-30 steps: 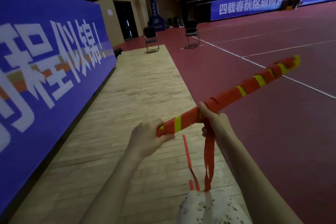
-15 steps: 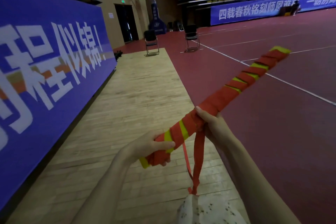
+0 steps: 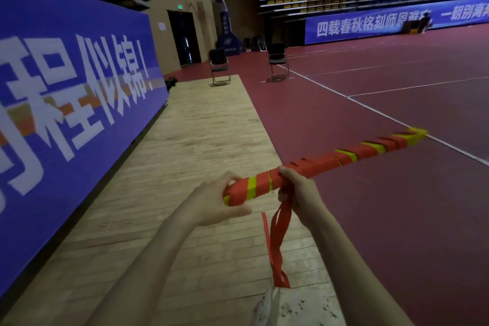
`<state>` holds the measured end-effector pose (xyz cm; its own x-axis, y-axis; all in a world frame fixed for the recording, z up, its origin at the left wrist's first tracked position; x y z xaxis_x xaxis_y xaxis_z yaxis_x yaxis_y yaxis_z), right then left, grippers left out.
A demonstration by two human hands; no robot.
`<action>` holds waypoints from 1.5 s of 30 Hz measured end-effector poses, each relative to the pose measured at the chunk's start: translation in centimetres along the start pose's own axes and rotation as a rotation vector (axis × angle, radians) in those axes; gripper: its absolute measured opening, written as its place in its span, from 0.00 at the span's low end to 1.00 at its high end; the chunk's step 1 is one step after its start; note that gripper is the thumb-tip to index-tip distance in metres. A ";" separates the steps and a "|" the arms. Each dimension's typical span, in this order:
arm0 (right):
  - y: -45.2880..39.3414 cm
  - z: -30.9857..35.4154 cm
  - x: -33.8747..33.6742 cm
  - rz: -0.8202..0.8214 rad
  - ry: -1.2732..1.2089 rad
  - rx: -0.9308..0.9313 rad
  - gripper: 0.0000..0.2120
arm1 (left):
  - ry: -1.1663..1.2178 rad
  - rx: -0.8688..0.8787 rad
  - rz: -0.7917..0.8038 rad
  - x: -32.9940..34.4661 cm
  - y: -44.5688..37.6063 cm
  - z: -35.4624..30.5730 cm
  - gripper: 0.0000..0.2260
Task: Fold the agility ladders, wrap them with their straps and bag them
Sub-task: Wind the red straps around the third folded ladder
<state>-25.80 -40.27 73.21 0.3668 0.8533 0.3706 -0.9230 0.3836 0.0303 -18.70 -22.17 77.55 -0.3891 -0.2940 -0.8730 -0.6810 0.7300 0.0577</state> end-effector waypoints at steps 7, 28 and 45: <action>0.1 1.7 0.4 0.162 0.070 -0.059 0.12 | 0.565 -0.045 0.324 2.3 0.9 -1.0 0.11; 1.1 1.4 1.2 0.229 0.147 0.007 0.14 | 0.421 0.020 0.377 2.5 0.3 -3.2 0.14; 2.2 1.6 1.5 0.162 0.155 0.094 0.19 | -0.845 0.173 -0.593 0.0 1.6 -6.8 0.15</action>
<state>-27.43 -38.73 75.30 0.2198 0.9478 0.2310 -0.9754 0.2090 0.0707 -23.94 -25.20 80.91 0.5840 -0.1551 -0.7968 -0.4970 0.7078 -0.5020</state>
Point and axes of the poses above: each hand's wrist, its own y-axis away from the middle knuckle, its own x-axis out of the palm, z = x × y, the point moved 7 cm from there along -y, towards the middle knuckle, and after that the axes turned 10 degrees about z, right-handed, at the moved point
